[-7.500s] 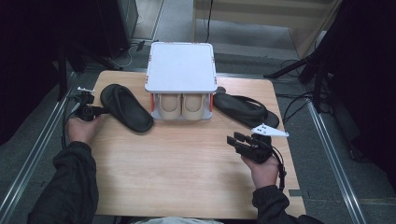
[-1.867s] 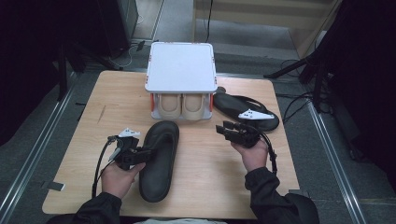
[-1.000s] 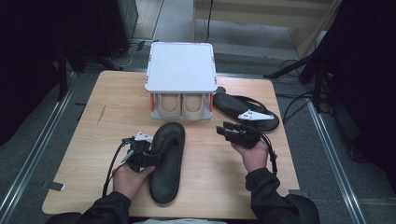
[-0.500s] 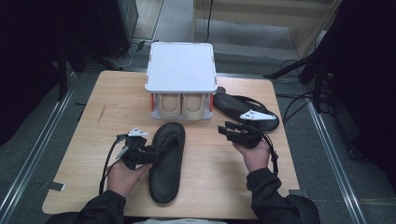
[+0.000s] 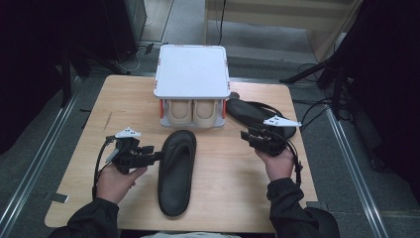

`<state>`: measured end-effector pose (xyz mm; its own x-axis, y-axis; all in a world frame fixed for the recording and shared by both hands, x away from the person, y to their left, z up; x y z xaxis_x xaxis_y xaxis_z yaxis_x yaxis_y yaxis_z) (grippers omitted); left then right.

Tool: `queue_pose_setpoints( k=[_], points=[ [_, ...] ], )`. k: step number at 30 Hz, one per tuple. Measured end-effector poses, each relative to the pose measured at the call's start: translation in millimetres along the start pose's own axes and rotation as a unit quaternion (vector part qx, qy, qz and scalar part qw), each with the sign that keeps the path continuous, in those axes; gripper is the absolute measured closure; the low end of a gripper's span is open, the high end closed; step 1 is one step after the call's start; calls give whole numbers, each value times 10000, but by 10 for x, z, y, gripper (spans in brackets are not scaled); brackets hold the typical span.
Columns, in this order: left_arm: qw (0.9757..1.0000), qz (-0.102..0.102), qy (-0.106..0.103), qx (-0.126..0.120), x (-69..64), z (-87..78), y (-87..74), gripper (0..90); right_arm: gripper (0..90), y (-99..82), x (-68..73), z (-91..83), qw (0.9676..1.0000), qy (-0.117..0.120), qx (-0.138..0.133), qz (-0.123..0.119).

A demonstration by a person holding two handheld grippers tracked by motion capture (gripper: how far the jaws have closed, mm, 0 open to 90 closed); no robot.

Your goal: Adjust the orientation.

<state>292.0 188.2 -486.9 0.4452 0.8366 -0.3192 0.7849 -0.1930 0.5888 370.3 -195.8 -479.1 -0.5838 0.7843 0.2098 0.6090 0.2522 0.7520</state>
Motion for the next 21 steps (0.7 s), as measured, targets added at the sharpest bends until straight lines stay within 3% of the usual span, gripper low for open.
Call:
queue_pose_setpoints(
  k=[10, 13, 17, 21],
  points=[
    [9997, 17, 118, 191, 280, -34, -39, 434, 614, -11, -163, -109, 9997, -185, -66, 152],
    [9999, 59, 136, 64, 321, -37, -14, 434, 625, -24, -223, -138, 9995, -255, -38, 168],
    [9999, 41, 48, 90, 387, -23, 36, 429, 685, -24, -333, -174, 9991, -405, -59, 144],
    [9999, 66, 86, 72, 462, -12, 84, 429, 767, -40, -456, -160, 9987, -473, 16, 205]
  ],
)
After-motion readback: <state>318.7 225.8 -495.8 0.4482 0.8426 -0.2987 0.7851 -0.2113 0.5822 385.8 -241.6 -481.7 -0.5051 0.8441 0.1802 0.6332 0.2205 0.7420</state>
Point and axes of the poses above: each handheld gripper's, and its own axes: z roughly forward along the jaws, y roughly out of its top, x roughly to its left, the point moved 3 cm from there along z, roughly forward along the jaws, and after that the axes turned 7 degrees about x, right-handed, at the moved point
